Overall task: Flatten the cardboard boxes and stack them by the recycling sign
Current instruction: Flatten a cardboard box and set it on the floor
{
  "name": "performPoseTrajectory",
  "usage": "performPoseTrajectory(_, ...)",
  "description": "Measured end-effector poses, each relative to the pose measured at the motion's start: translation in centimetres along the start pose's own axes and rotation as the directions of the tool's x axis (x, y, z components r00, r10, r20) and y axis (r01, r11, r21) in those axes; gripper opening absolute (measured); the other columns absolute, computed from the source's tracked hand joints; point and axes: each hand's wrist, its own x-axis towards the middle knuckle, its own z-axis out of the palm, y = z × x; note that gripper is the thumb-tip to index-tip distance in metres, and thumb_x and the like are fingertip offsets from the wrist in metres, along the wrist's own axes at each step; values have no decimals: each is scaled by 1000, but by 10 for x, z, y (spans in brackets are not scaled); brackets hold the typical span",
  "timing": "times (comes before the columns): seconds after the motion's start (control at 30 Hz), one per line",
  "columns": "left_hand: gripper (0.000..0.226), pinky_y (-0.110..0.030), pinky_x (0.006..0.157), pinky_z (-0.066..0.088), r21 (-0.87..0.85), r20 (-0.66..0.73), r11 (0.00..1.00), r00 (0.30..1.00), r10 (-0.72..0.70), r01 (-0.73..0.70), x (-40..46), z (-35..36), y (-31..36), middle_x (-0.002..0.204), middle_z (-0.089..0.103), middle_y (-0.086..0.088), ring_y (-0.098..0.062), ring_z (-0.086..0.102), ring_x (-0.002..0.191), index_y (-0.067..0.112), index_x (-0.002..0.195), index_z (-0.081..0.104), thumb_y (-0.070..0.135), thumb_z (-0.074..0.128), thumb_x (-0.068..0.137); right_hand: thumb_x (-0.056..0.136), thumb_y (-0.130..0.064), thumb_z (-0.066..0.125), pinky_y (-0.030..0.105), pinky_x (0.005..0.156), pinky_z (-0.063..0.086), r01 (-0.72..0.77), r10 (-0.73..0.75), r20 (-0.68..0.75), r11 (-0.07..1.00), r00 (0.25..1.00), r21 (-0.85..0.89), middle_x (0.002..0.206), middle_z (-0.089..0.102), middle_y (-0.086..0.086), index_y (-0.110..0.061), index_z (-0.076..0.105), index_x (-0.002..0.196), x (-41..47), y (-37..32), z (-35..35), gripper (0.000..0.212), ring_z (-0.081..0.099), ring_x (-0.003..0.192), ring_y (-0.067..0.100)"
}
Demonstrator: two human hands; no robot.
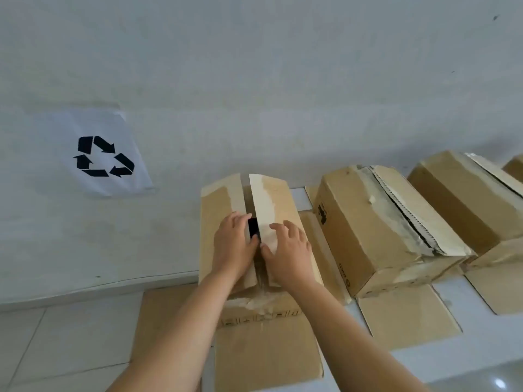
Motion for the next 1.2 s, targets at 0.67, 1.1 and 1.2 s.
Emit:
performPoseTrajectory(0.67,43,-28,98,41,-2,-52,978,977,-207,207,-12,-128,-25,130,57,8,-4,54,111,36,130,51,27,62,88,90,-26,51,34,72,53,203,-224,179,971,958,130,141,43,-3,-26,35,140,68,17,-68,52,60,103,23)
performPoseTrajectory(1.1,80,-57,112,10,719,-119,657,971,-205,227,-14,-92,-52,157,16,-8,-33,2,145,23,142,36,70,18,80,88,-7,40,51,114,21,64,-18,129,928,991,-367,154,26,12,-17,36,137,98,94,-103,50,24,141,35)
performPoseTrajectory(1.2,76,-58,111,1,735,-103,640,970,-222,225,-18,-84,-60,150,36,-6,-32,20,143,24,134,50,70,14,85,93,-21,40,51,119,1,183,-105,190,867,976,-464,161,-6,6,-22,36,140,98,98,-88,47,-13,146,36)
